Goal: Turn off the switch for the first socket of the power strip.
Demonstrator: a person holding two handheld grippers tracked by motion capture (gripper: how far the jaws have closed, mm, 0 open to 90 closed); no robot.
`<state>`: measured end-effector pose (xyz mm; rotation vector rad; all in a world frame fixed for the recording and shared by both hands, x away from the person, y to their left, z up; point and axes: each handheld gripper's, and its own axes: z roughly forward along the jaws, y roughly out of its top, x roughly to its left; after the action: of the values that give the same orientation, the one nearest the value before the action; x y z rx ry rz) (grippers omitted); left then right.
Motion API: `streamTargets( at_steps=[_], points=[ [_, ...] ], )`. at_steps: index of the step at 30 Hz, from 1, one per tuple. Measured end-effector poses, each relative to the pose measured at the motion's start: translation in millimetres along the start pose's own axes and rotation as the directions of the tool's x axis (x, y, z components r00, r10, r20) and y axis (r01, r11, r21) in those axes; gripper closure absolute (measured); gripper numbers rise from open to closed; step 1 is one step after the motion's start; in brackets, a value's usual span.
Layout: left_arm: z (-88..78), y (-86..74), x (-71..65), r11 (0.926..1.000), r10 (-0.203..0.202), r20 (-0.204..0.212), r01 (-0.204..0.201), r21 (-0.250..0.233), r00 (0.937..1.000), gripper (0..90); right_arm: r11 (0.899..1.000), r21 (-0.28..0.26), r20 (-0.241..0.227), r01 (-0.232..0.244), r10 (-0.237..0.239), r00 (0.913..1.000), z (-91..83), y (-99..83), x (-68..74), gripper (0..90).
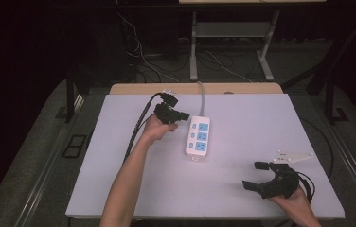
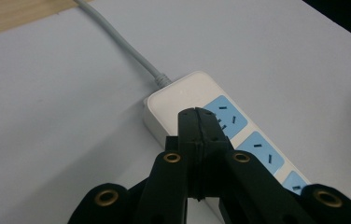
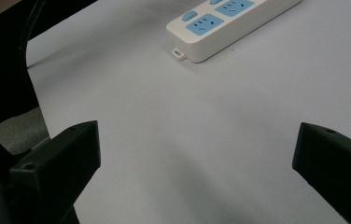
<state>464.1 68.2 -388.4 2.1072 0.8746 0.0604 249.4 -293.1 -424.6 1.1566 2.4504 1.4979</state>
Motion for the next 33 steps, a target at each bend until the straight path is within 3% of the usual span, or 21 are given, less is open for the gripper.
streamTargets(
  at_steps=[15,26,31,33],
  points=[
    [-46.5,-0.4,-5.9,0.9979,0.022,-0.035,-0.024,-0.06,0.9991,89.3,1.0,-0.001,0.003,-0.002,0.002,1.0,-0.1,0.0,0.0,0.7],
    [-70.7,-12.1,-9.6,0.996,0.019,-0.055,-0.023,-0.087,0.9983,89.0,1.0,-0.002,0.002,-0.001,0.001,1.0,-0.2,-0.1,0.2,0.7],
    [-84.8,-20.2,-14.3,0.9934,0.022,-0.063,-0.029,-0.111,0.9978,78.3,1.0,-0.001,0.002,-0.001,0.001,1.0,-0.1,-0.1,0.3,0.7],
    [-90.4,-23.4,-15.2,0.9933,0.007,-0.057,-0.013,-0.115,0.9984,70.0,1.0,0.0,0.002,-0.001,0.001,1.0,-0.2,-0.1,0.4,0.7]
  ],
)
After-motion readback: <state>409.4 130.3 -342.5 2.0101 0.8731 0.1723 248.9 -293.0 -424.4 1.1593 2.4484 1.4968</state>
